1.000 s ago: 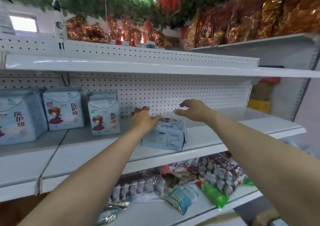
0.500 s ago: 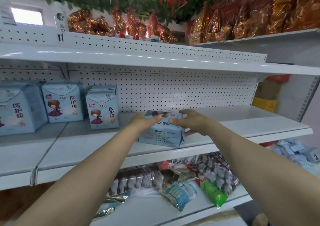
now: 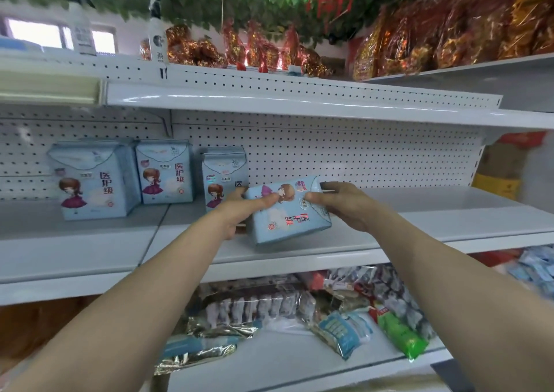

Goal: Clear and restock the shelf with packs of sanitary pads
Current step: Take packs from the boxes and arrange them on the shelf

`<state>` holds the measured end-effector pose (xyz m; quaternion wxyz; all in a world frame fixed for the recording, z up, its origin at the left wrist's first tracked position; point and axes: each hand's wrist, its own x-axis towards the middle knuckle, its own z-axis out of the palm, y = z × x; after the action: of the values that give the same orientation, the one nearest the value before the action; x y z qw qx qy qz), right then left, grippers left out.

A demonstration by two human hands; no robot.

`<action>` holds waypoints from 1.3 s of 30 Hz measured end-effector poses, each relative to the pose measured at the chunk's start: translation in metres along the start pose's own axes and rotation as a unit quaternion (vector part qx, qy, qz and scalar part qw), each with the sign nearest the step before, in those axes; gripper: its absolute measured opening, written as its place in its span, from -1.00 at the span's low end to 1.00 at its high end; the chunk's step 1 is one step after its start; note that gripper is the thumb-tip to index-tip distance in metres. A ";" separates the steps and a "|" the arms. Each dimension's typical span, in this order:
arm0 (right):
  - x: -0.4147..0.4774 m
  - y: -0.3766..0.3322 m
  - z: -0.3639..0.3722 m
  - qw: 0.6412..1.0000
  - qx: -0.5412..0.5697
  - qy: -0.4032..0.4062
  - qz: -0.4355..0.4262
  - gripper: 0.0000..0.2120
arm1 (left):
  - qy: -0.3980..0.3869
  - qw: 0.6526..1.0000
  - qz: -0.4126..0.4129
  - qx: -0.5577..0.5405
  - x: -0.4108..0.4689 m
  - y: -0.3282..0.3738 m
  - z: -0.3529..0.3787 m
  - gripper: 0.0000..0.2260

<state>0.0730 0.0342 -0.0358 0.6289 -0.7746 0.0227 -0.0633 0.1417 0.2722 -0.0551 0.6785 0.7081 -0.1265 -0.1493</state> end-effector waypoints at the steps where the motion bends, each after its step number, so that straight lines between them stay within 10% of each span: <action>1: -0.001 -0.002 0.010 1.000 -0.006 -0.009 0.005 -0.54 | 0.007 1.000 0.000 -0.014 -0.004 -0.001 -0.007 -0.52; 11: 0.010 -0.019 0.089 0.998 0.068 -0.003 -0.007 -0.47 | 0.021 0.993 -0.018 -0.118 -0.031 -0.018 -0.069 -0.77; 20: 0.034 -0.038 0.124 0.994 -0.011 -0.024 -0.109 -0.38 | 0.001 0.994 -0.010 0.111 -0.021 -0.029 -0.114 -0.31; 39: 0.078 -0.018 0.127 0.993 -0.031 0.009 -0.110 -0.37 | 0.063 0.981 0.051 0.175 0.023 -0.041 -0.106 -0.75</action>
<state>0.1651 0.1522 -0.0385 0.5940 -0.7906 -0.0548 -0.1384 0.2022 0.3630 -0.0932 0.5570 0.8167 -0.1437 -0.0455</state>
